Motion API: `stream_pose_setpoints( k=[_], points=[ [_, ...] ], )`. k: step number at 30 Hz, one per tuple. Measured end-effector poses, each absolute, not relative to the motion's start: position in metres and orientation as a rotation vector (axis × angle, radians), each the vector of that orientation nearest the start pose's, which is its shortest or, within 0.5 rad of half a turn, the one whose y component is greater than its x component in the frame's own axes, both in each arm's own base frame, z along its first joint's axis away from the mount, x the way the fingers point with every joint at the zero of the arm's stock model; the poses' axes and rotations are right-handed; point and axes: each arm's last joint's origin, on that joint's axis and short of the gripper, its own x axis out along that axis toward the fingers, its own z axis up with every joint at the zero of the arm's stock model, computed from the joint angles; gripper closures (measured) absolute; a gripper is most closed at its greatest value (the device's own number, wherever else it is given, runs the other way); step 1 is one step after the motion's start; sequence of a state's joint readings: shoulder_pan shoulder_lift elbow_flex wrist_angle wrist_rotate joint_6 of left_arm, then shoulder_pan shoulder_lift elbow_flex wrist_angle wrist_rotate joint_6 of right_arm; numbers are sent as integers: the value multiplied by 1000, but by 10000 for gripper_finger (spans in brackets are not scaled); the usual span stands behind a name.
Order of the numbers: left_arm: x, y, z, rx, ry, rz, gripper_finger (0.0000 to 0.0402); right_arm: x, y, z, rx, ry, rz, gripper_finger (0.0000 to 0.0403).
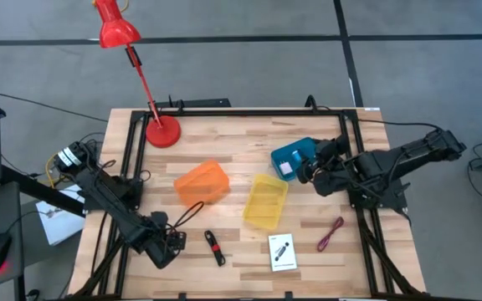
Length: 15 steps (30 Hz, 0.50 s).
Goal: Pick and place items into bin
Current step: Put the pink charger adapter into the blue bin
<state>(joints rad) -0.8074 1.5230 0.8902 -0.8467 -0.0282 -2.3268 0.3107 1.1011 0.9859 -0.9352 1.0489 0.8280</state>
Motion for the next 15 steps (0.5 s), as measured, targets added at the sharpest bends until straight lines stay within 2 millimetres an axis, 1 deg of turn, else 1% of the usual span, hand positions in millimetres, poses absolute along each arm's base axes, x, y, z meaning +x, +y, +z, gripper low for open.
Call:
stream_pose_setpoints(
  k=[9, 15],
  points=[
    [168, -175, 163, -1232, 1202, 1110, 109, 191, 28, 299, 83, 486, -962, 117],
    [168, -174, 148, -1289, 1204, 1035, 109, 191, 27, 299, 84, 486, -965, 117]
  ],
)
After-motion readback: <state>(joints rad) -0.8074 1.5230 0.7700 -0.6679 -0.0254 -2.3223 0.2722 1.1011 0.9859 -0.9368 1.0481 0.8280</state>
